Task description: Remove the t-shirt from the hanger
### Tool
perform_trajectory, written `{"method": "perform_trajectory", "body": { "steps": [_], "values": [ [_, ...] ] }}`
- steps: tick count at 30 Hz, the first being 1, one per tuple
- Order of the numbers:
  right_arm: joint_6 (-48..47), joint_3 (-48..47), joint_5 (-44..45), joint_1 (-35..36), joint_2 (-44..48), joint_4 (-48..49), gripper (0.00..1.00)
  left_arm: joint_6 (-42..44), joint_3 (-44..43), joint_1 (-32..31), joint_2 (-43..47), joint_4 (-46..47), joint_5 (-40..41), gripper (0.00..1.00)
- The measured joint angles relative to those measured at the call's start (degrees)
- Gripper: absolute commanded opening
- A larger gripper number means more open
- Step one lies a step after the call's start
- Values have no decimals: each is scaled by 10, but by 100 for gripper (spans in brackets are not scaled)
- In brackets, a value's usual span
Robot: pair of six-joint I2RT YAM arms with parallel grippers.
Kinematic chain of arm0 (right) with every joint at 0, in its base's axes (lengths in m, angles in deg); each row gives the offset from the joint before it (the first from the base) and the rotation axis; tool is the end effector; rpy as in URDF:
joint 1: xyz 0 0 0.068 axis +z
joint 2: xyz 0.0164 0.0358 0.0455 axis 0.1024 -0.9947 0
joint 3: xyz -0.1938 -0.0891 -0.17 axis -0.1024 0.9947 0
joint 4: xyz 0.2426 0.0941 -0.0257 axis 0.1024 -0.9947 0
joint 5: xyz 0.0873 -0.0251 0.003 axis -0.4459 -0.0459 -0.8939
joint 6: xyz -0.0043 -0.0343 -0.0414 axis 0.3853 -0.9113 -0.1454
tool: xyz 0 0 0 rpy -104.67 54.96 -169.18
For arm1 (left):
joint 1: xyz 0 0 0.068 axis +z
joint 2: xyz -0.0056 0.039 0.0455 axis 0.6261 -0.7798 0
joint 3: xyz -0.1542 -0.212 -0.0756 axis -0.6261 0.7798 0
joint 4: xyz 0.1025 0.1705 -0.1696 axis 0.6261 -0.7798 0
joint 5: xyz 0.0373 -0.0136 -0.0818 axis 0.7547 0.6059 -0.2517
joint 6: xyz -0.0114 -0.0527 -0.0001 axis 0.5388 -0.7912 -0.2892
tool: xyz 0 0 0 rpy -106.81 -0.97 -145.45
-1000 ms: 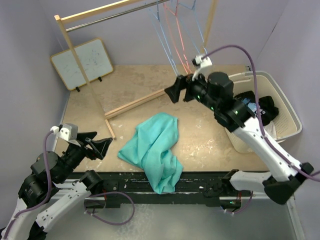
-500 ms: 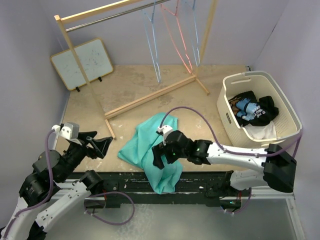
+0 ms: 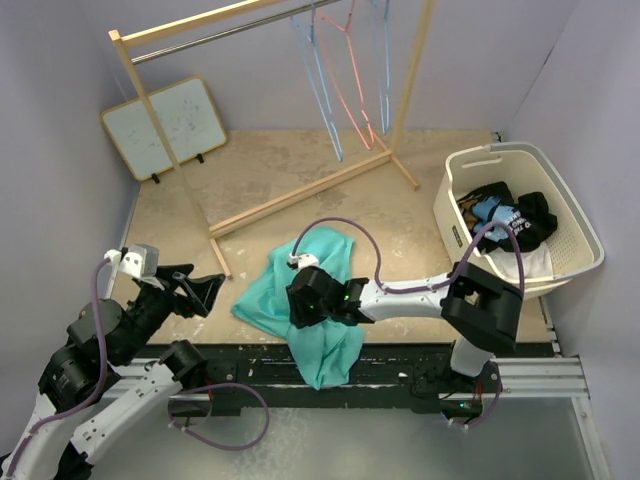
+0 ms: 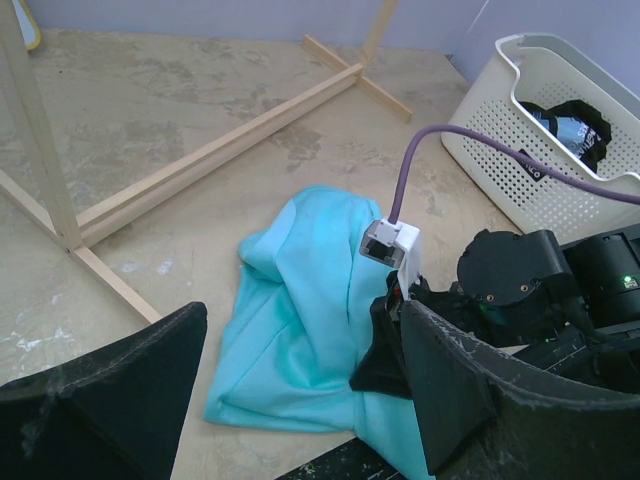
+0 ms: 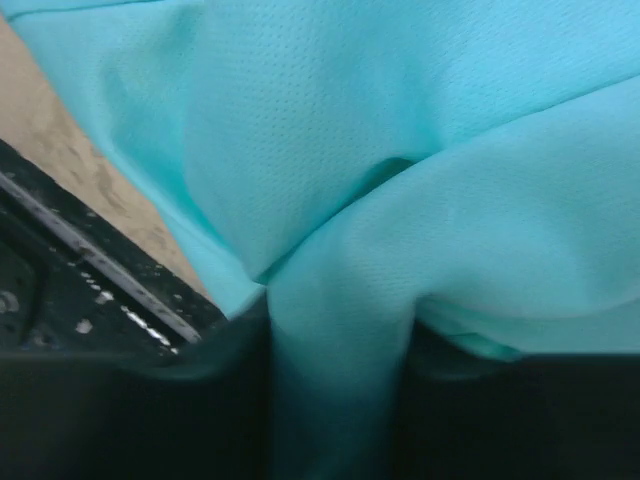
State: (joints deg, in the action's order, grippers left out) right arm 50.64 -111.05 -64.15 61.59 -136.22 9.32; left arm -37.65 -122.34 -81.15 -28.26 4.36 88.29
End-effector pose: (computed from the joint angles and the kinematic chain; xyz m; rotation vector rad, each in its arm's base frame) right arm 0.1361 0.3170 0.1721 -0.4797 2.4060 0.7949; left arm 0.0249 -0.0097 0.3534 0.0729 1.7122 -0.6334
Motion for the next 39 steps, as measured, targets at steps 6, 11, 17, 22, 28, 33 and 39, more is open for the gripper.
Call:
{"method": "perform_trajectory", "body": {
  "steps": [6, 11, 17, 22, 28, 33, 39],
  "values": [
    [17, 2, 27, -21, 55, -36, 0, 0, 0, 0, 3, -1, 2, 81],
    [-3, 16, 12, -173, 235, -86, 0, 0, 0, 0, 3, -1, 2, 81],
    [-75, -106, 72, -366, 381, -223, 0, 0, 0, 0, 3, -1, 2, 81],
    [-139, -297, 122, -473, 363, -313, 0, 0, 0, 0, 3, -1, 2, 81],
    [-164, -468, 120, -634, 293, -383, 0, 0, 0, 0, 3, -1, 2, 81],
    [-141, -559, 48, -796, 200, -412, 0, 0, 0, 0, 3, -1, 2, 81],
    [-77, -504, -32, -923, 150, -427, 0, 0, 0, 0, 12, -1, 1, 81]
  ]
}}
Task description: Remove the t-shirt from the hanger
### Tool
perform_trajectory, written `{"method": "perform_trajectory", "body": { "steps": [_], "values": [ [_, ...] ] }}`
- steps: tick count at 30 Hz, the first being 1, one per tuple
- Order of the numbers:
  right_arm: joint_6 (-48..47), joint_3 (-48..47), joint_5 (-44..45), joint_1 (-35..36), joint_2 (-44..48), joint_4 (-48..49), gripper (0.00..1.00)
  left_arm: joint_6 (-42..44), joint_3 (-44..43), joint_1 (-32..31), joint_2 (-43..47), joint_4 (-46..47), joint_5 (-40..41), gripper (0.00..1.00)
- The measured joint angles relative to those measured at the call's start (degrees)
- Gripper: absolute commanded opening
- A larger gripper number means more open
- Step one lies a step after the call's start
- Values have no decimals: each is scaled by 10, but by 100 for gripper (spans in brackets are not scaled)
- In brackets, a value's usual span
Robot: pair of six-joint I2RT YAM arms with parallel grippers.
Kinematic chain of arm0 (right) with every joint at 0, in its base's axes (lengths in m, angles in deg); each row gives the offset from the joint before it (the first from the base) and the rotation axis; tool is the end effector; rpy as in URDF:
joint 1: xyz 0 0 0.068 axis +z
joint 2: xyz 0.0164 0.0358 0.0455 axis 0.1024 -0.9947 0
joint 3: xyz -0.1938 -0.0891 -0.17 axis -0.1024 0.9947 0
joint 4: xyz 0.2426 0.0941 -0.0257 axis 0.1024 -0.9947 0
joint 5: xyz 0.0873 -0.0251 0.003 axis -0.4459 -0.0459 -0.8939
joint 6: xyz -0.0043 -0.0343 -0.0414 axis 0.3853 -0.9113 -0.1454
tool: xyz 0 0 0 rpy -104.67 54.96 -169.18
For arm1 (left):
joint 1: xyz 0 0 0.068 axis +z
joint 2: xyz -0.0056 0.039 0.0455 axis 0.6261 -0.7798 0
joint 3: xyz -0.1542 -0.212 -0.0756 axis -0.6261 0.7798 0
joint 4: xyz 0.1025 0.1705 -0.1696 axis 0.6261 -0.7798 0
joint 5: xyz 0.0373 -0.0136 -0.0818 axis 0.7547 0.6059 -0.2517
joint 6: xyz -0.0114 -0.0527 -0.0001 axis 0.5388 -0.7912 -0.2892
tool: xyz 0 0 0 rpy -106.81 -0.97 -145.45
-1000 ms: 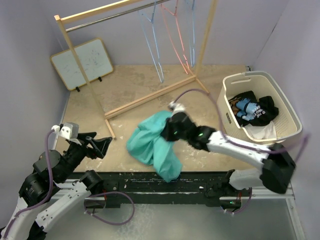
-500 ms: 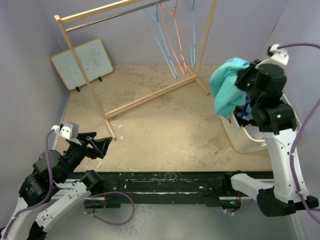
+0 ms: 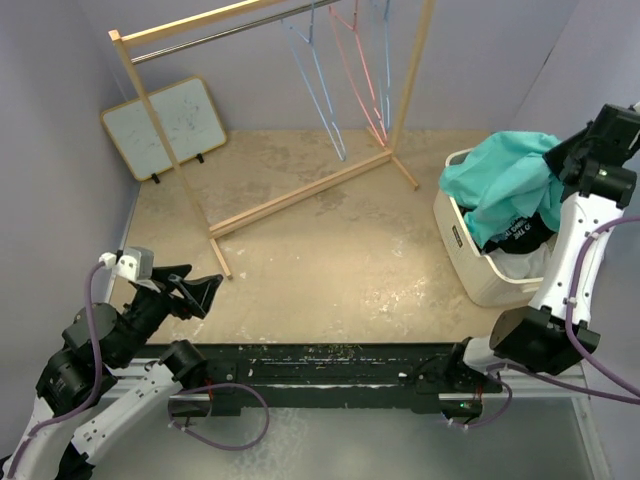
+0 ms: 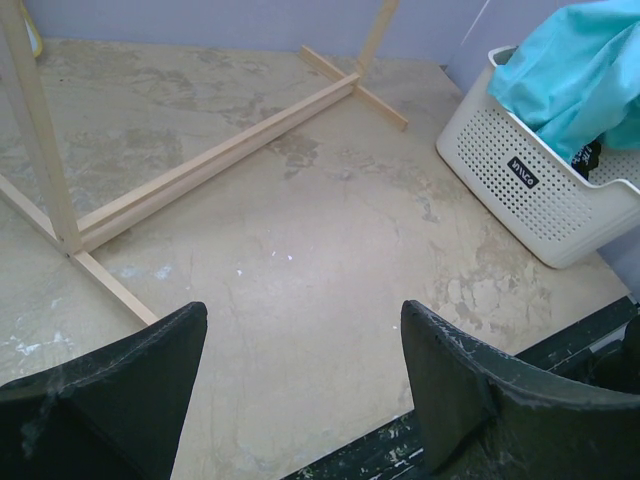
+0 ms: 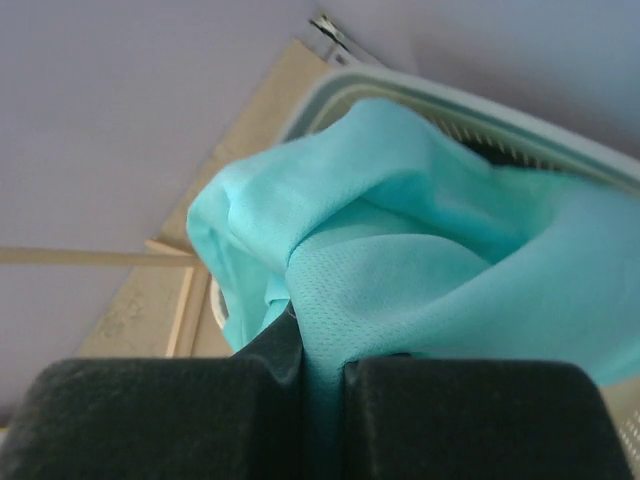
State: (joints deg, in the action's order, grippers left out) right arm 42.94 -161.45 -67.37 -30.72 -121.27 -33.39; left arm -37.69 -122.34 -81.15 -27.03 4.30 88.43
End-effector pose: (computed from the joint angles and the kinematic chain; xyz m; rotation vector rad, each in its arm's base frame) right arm 0.2630 -0.1242 0.4794 0.9815 1.6463 0.0476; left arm 0.0211 -0.0062 0.3533 0.0653 1.6930 -0.6417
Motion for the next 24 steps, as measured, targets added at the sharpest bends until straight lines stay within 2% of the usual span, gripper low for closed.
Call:
{"method": "perform_trajectory", "body": {
  "steps": [4, 9, 16, 23, 24],
  "values": [
    [28, 66, 0, -7, 16, -3, 0, 0, 0, 0, 1, 0, -1, 81],
    [54, 103, 14, -13, 48, 2, 0, 0, 0, 0, 2, 0, -4, 81],
    [92, 107, 58, -42, 82, -7, 0, 0, 0, 0, 5, 0, -4, 81],
    [103, 58, 58, -42, 82, -19, 0, 0, 0, 0, 5, 0, -8, 82],
    [105, 60, 58, -42, 85, -17, 7, 0, 0, 0, 5, 1, -9, 82]
  ]
}}
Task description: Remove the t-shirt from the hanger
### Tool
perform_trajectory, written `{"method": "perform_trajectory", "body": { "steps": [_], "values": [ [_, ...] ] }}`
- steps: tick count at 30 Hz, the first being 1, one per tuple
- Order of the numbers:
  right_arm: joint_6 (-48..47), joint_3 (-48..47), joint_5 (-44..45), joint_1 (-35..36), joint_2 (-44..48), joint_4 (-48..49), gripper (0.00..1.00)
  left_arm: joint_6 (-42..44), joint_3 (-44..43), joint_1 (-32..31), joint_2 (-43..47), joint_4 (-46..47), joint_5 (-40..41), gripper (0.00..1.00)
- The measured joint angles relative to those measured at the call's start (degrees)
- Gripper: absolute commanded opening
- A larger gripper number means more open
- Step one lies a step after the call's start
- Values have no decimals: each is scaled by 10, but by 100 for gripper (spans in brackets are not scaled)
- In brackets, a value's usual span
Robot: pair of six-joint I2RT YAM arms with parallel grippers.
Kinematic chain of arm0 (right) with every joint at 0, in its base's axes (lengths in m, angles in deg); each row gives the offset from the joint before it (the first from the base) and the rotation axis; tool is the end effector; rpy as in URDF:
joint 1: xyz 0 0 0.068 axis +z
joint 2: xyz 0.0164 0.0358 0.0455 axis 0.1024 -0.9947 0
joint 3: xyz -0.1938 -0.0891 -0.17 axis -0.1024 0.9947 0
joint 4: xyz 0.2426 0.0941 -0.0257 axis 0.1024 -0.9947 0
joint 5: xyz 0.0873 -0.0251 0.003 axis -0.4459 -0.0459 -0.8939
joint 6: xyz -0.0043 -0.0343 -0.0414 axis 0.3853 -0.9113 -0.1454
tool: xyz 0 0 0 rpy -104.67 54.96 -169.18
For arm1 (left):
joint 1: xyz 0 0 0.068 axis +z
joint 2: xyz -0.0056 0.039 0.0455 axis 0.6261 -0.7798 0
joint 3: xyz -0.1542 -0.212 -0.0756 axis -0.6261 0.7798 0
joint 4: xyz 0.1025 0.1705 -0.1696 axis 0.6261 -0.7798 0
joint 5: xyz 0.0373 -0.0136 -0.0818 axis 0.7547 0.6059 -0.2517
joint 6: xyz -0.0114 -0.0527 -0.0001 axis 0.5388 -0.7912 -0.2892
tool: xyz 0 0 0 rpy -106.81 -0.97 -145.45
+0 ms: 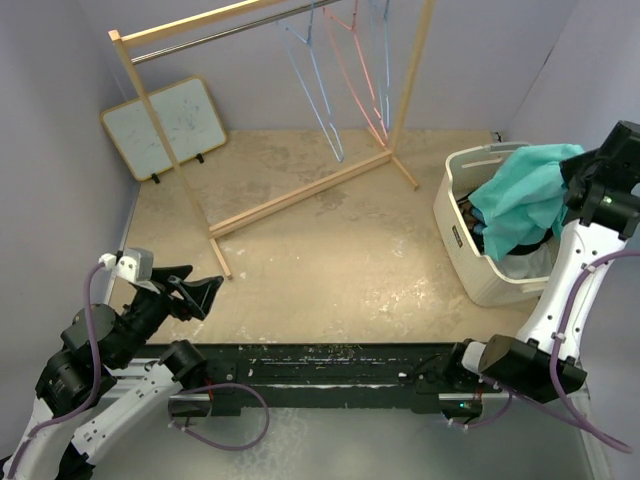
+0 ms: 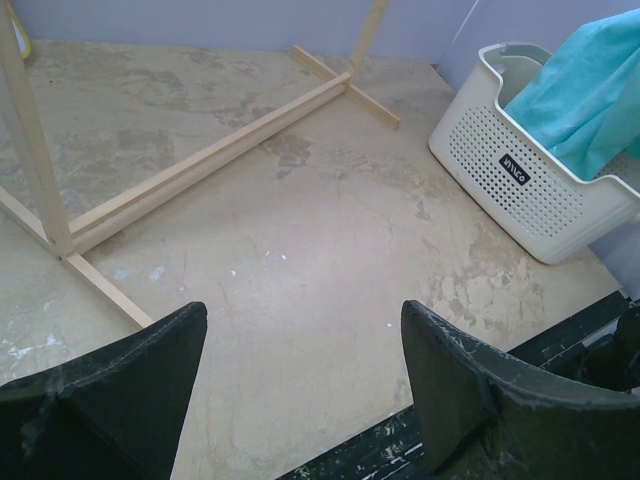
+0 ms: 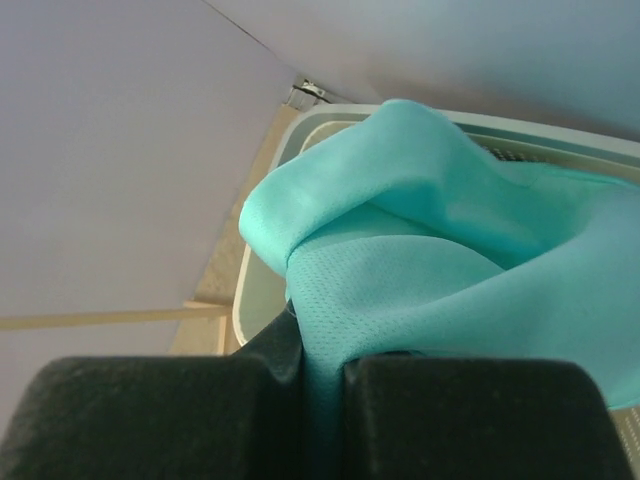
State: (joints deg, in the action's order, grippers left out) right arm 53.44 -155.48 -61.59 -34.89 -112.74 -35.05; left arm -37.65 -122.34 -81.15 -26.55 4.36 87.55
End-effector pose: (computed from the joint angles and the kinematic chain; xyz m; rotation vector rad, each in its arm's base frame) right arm 0.2125 -0.1245 0.4814 1.2250 1.4482 0.0285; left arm 0.0194 -0.0053 0.3534 0.0756 1.6855 -0.6579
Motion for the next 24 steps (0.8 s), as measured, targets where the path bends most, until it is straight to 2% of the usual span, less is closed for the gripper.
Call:
{"method": "perform_trajectory", "body": {
  "steps": [2, 3, 4, 7, 8, 10, 19, 22, 24],
  "values": [
    [2, 16, -5, 0, 6, 16, 46, 0, 0, 0, 0, 0, -2, 83],
    [2, 39, -18, 0, 13, 36, 61, 0, 0, 0, 0, 0, -3, 84],
    [6, 57, -28, 0, 17, 48, 67, 0, 0, 0, 0, 0, -4, 85],
    [1, 117, -77, 0, 18, 86, 73, 0, 0, 0, 0, 0, -8, 88],
    [0, 129, -89, 0, 13, 92, 85, 0, 0, 0, 0, 0, -8, 88],
    [-5, 146, -105, 0, 6, 103, 97, 0, 0, 0, 0, 0, -9, 88],
    [-33, 166, -155, 0, 65, 161, 99, 1, 0, 0, -12, 0, -10, 90],
    [-35, 176, -197, 1, 92, 189, 88, 1, 0, 0, -12, 0, -10, 90],
    [-31, 207, -257, 9, 113, 242, 86, 1, 0, 0, -13, 0, -10, 90]
  ]
}}
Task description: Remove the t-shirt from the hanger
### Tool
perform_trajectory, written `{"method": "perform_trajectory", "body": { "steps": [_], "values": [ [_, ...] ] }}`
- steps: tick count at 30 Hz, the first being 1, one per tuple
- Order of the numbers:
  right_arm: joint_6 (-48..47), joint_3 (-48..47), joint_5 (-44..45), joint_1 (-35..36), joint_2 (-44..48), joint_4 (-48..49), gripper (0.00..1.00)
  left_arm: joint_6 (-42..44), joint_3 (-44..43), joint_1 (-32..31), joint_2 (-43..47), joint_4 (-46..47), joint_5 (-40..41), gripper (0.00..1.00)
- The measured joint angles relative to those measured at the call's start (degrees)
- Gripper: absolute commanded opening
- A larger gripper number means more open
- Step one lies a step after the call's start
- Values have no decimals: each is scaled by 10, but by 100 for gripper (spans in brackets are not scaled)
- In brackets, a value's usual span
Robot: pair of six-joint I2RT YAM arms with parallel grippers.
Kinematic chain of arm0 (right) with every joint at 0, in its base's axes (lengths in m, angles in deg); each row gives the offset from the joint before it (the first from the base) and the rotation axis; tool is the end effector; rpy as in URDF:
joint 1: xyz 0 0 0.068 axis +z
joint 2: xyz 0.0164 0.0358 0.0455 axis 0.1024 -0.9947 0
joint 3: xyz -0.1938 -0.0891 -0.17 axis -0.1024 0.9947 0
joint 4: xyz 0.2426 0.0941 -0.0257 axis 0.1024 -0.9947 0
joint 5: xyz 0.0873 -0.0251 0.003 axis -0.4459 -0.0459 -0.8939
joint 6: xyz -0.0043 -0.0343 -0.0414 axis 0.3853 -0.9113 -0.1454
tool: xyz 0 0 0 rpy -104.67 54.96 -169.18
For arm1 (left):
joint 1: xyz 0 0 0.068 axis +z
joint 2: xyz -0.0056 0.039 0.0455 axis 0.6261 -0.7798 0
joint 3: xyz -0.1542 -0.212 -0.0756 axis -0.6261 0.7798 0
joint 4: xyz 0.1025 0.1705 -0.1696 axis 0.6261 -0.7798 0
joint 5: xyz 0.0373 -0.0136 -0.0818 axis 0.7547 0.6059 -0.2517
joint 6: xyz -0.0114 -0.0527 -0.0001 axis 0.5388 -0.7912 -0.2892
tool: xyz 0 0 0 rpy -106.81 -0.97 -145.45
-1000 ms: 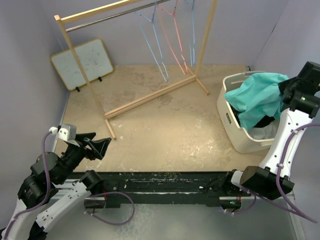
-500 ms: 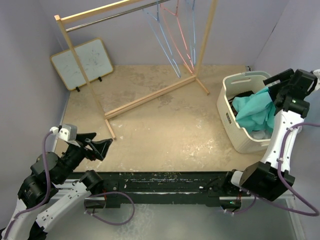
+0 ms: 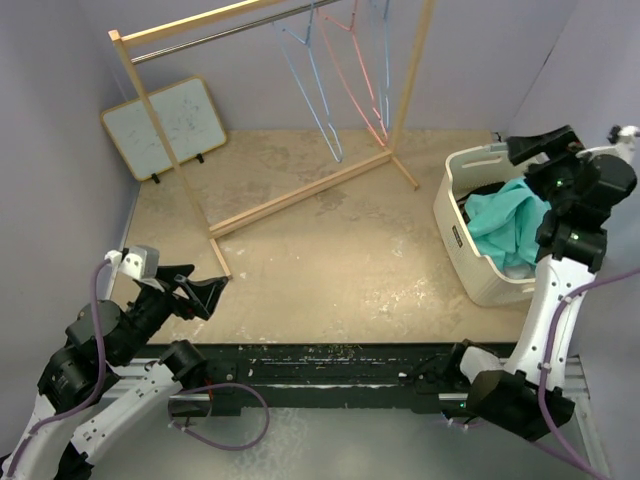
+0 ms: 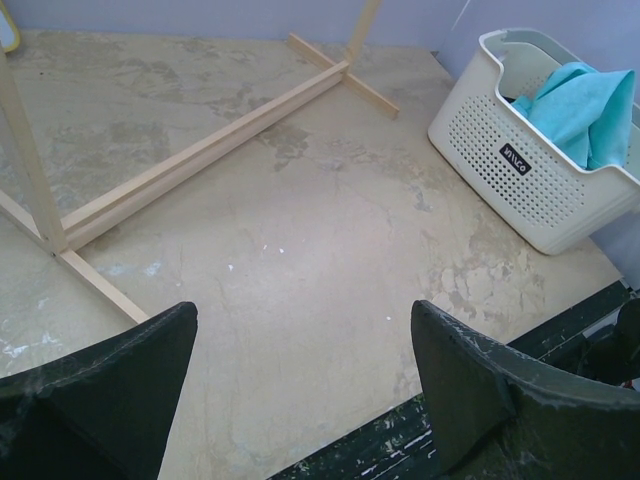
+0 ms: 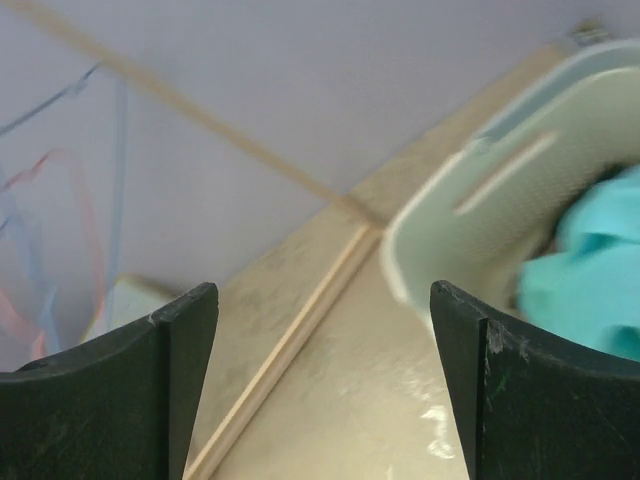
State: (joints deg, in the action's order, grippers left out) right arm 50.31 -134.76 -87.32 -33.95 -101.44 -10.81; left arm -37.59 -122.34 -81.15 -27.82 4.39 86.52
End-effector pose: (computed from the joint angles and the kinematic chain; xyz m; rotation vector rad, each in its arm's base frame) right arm 0.2033 -0.0971 0.4537 0.7579 1.4723 0.4117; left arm 0.0230 -0.0095 0.3534 0.0958 1.7074 -0.6616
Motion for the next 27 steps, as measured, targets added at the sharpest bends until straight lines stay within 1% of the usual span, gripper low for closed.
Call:
{"method": "perform_trajectory", "body": {
  "steps": [2, 3, 7, 8, 10, 12, 14, 15, 17, 20, 22, 27],
  "values": [
    [7, 37, -59, 38, 15, 60, 86, 0, 0, 0, -1, 0, 0, 90],
    [2, 45, -78, 74, 16, 78, 85, 0, 0, 0, -2, 0, 0, 90],
    [-68, 45, -141, 284, 1, 105, 85, 0, 0, 0, -6, 0, 0, 90],
    [-93, 45, -159, 332, -2, 100, 92, 0, 0, 0, -7, 0, 0, 90],
    [-126, 47, -177, 376, -1, 87, 98, 0, 0, 0, -7, 0, 0, 90],
    [-159, 64, -177, 394, 12, 69, 99, 0, 0, 0, -8, 0, 0, 90],
    [-181, 95, -163, 394, 32, 54, 99, 0, 0, 0, -8, 0, 0, 91],
    [-190, 116, -151, 394, 47, 43, 99, 0, 0, 0, -8, 0, 1, 92],
    [-199, 154, -128, 394, 76, 31, 99, 0, 0, 0, -8, 0, 2, 100],
    [-206, 199, -94, 394, 122, 18, 99, -1, 0, 0, -8, -1, 7, 99],
    [-208, 212, -74, 394, 144, 8, 99, -1, 0, 0, -8, -1, 13, 99],
    [-221, 214, -34, 394, 162, -2, 99, -3, 0, 0, -8, -6, 28, 99]
  ]
}}
